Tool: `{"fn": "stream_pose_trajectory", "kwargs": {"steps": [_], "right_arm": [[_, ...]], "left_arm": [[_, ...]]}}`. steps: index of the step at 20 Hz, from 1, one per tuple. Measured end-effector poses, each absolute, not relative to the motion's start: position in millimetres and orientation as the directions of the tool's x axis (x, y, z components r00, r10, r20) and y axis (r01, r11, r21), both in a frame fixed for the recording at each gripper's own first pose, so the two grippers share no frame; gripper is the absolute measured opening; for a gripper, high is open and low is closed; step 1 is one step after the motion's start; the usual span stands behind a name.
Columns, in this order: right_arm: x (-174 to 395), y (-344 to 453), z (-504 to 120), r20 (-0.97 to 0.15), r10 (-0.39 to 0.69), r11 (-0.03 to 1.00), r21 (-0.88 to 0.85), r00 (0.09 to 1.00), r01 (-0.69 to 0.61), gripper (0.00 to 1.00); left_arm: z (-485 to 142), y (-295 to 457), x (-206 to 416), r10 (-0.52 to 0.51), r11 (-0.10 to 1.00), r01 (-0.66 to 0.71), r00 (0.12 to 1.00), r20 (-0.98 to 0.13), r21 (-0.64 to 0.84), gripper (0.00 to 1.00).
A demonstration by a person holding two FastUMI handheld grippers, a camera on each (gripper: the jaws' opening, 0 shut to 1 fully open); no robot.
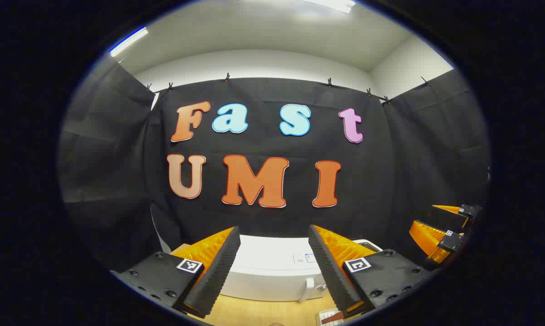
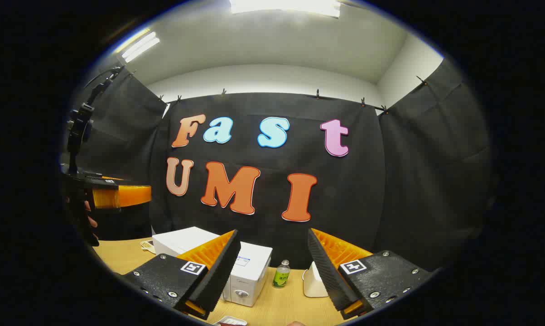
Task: Open the microwave oven with the left hand, put the food in, and close the microwave oven.
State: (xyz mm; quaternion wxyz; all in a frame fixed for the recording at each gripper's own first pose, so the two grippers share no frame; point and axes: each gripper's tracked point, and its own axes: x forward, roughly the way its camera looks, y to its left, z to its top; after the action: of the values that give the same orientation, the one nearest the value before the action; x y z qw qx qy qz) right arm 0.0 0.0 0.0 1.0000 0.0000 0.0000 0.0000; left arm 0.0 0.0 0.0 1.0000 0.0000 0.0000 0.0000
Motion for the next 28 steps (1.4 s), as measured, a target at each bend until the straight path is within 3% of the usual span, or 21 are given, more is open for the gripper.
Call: {"fn": "stream_pose_trajectory", "kwargs": {"steps": [5,6,8,11,14,15,19,21,24,28], "right_arm": [[1.0,-16.1,-4.9,-0.024,-0.002,1.0,0.018,1.0,0.003,0.92],[1.0,-19.8,-5.8,-0.023,-0.004,1.0,0.024,1.0,0.004,0.92],[2.1,-27.5,-6.3,-0.024,-0.012,0.999,0.035,1.0,0.013,0.92],[4.8,-35.7,-9.2,-0.029,-0.027,0.998,0.055,0.999,0.028,0.92],[3.9,-38.4,-10.1,-0.03,-0.024,0.997,0.077,0.999,0.026,0.92],[4.2,-38.6,-8.8,-0.026,-0.025,0.996,0.086,0.999,0.027,0.92],[5.4,-43.1,-4.4,-0.011,-0.044,0.993,0.106,0.999,0.045,0.94],[4.7,-46.0,0.1,0.002,-0.059,0.991,0.119,0.998,0.059,0.94],[4.4,-48.2,0.2,0.002,-0.08,0.988,0.131,0.997,0.079,0.94],[1.9,-42.0,-7.2,-0.015,-0.088,0.989,0.119,0.996,0.089,0.94]], "left_arm": [[8.5,-0.5,-4.7,0.03,0.999,-0.03,1.0,0.004,-0.01,1.0],[8.8,0.2,-5.7,0.039,0.999,-0.039,0.999,0.001,-0.007,0.96],[10.3,-0.2,-7.8,0.051,0.999,-0.051,0.999,-0.002,0.002,1.0],[12.4,-1.8,-8.3,0.062,0.998,-0.062,0.998,0.001,0.027,0.96],[15.9,-1.8,-10.0,0.072,0.996,-0.073,0.997,0.015,0.051,1.0],[16.8,-1.3,-10.4,0.075,0.996,-0.077,0.997,0.022,0.055,0.96],[15.1,7.1,-12.0,0.097,0.992,-0.1,0.995,0.04,0.08,1.0],[14.8,11.6,-11.4,0.107,0.988,-0.112,0.993,0.053,0.109,0.96],[4.9,6.1,-7.7,0.088,0.986,-0.095,0.994,0.059,0.134,1.0],[-20.9,-17.4,2.5,0.021,0.989,-0.027,0.999,0.043,0.143,0.98]]}}
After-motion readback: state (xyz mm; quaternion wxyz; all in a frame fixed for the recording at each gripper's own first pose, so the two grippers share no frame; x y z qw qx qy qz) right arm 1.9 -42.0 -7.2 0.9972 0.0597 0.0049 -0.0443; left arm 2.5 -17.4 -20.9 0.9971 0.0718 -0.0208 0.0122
